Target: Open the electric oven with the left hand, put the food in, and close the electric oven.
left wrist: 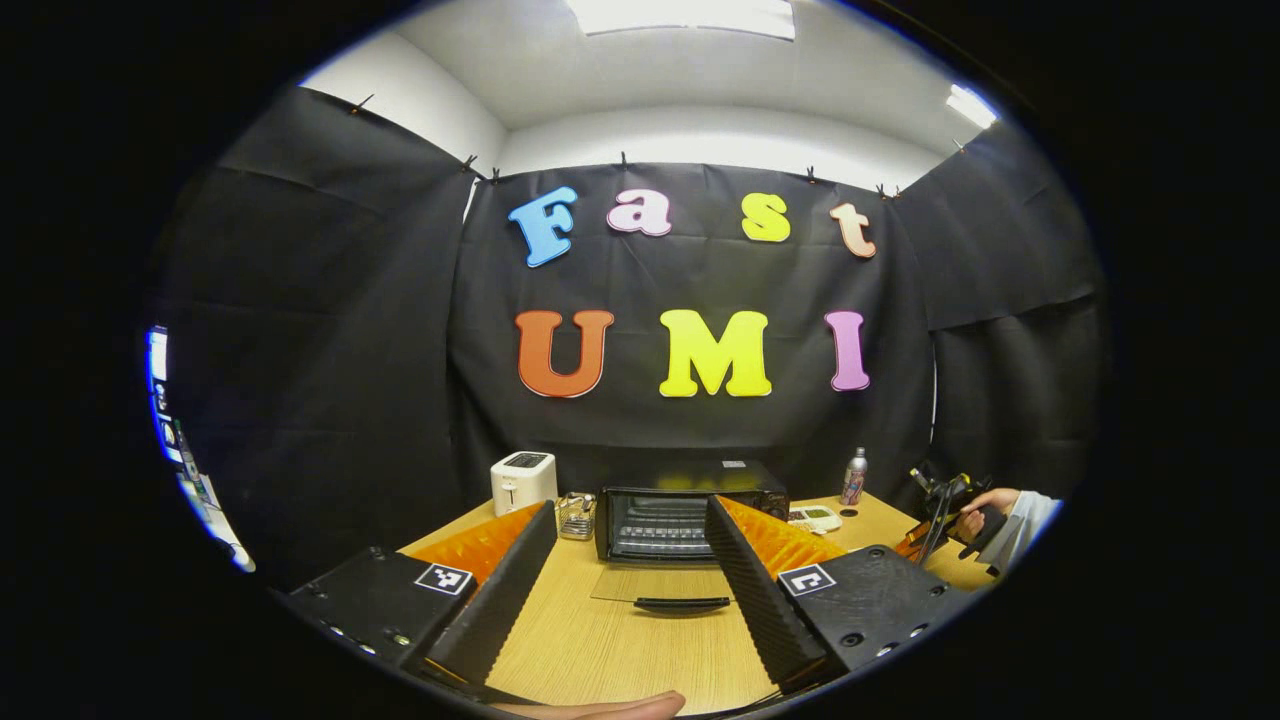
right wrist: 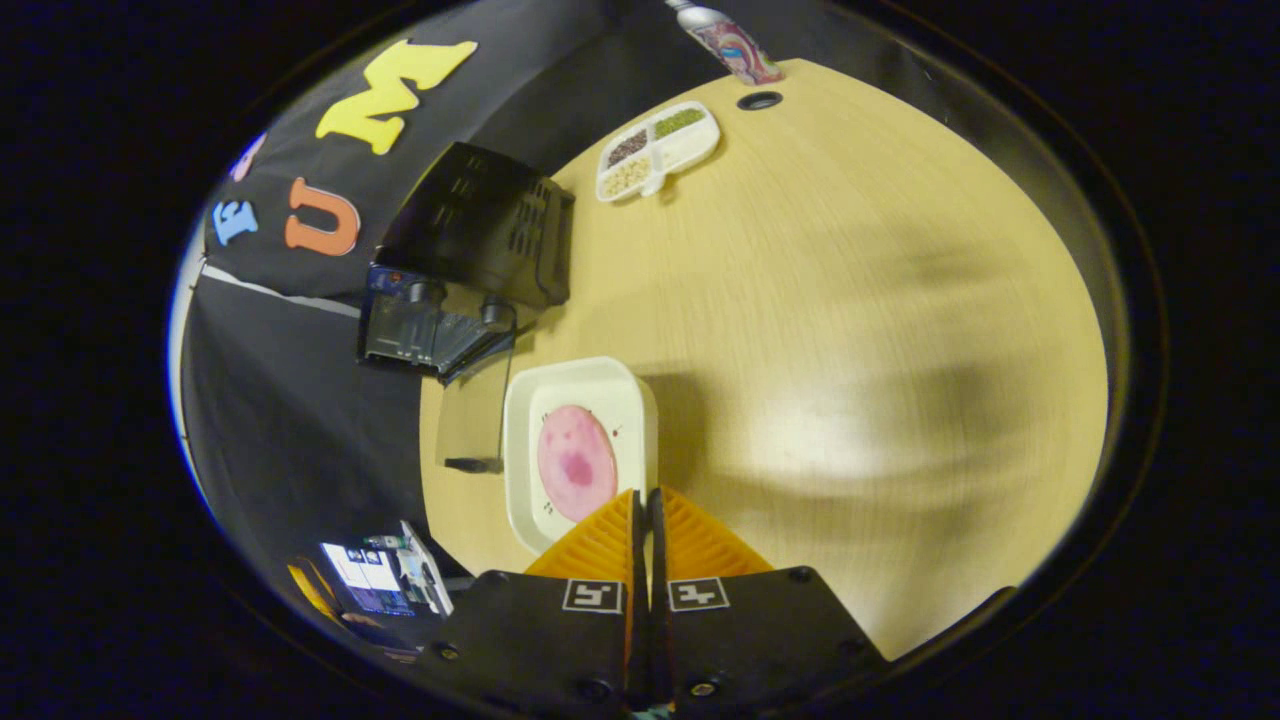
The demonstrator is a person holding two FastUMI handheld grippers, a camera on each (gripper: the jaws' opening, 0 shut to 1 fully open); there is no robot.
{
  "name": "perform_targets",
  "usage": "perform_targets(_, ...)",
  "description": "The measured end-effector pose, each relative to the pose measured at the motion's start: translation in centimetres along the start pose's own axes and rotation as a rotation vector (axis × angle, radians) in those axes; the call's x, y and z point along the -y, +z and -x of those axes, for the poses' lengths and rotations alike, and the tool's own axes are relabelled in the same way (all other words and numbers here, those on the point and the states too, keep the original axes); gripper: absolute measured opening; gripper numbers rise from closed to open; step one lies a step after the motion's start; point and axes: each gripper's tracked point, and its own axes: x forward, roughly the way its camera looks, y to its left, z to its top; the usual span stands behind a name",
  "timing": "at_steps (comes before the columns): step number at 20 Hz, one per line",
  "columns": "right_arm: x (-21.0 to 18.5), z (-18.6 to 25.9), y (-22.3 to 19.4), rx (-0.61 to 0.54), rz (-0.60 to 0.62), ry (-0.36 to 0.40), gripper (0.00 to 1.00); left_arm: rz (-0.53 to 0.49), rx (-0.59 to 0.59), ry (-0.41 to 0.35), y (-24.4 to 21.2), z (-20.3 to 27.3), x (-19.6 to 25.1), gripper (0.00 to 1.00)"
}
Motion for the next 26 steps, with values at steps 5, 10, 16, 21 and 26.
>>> perform_targets(5, -4.9, 0.4, -0.7, -0.003, 0.053, 0.034, 0.04, -0.011, 0.006, -0.005, 0.2, 1.0, -0.4, 0.95)
perform_targets(10, -9.7, -1.1, -1.4, -0.017, 0.091, 0.047, 0.01, -0.028, -0.004, 0.009, -0.4, 1.5, -1.9, 0.95)
perform_targets(16, -14.5, -5.6, -1.8, -0.021, 0.073, 0.022, 0.04, -0.025, -0.015, 0.019, -1.5, 2.7, -4.5, 0.95)
perform_targets(21, -18.5, -9.4, -1.9, 0.003, 0.016, -0.028, 0.01, -0.068, -0.009, 0.07, -2.5, 3.5, -7.6, 0.95)
perform_targets(26, -21.5, -13.1, -0.2, 0.088, -0.073, -0.05, 0.04, -0.098, 0.0, 0.087, -3.0, 4.6, -9.4, 0.96)
